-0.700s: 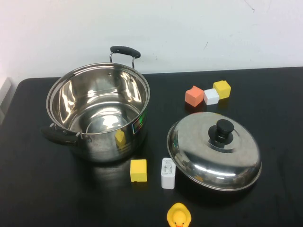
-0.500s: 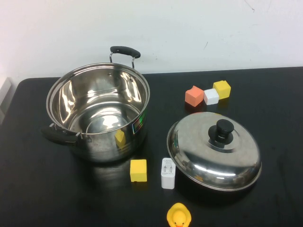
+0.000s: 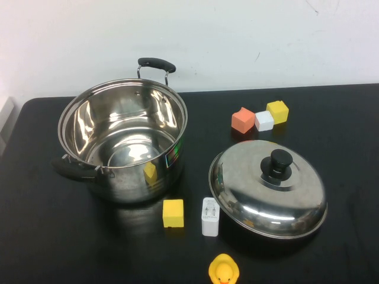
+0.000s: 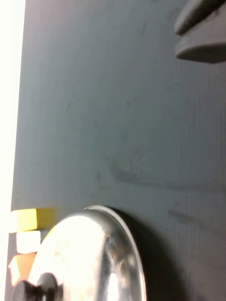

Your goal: Cover the pot

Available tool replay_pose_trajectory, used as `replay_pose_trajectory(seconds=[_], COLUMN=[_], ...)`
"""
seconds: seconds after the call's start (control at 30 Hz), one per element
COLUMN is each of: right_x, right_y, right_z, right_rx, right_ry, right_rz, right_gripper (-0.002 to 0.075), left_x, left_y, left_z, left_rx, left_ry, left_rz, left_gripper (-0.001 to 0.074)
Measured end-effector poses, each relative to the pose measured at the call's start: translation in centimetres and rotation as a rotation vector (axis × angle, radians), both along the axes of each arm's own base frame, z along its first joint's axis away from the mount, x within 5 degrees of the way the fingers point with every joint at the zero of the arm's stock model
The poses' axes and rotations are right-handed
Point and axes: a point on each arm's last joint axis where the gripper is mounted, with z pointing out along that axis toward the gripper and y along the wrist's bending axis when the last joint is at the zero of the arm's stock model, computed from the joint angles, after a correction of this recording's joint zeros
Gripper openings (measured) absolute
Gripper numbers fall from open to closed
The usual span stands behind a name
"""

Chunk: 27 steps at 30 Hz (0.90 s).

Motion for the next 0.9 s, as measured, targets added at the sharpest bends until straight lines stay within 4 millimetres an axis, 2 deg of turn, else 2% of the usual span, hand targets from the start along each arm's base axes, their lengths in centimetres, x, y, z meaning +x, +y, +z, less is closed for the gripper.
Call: replay_pose_trajectory(seconds=[0.1,0.3,0.4,0.67,0.83,0.9], right_x=[0.0,0.0,0.0,0.1,0.1,-0.1], right_y=[0.3,1.7,2.1,1.8,2.0,2.2], right_z=[0.0,0.2,0.3,0.6,0.8,2.1], right_rx=[0.090,0.724,0.867,0.797,0.630,0.516], right_ry=[-0.001,0.020,0.034,-0.029,-0.037,-0.073], right_rz=[0.001,-0.042,-0.048,-0.041,0.038,0.109], right_gripper=[0.0020,0.0019,0.0020,0.0020,0.0020,0.0020], left_x=[0.0,0.0,0.0,0.0,0.0,0.0], left_y=[0.0,0.0,0.0,0.0,0.0,0.0], left_z=[0.0,0.0,0.0,0.0,0.0,0.0], left_rx=[0.000,0.000,0.000,0.000,0.000,0.000], left_ry=[0.000,0.000,0.000,0.000,0.000,0.000], left_rz=[0.000,0.000,0.000,0.000,0.000,0.000], left_gripper=[-0.0002,-0.0002,-0.0002,-0.0002,-0.0002,-0.0002])
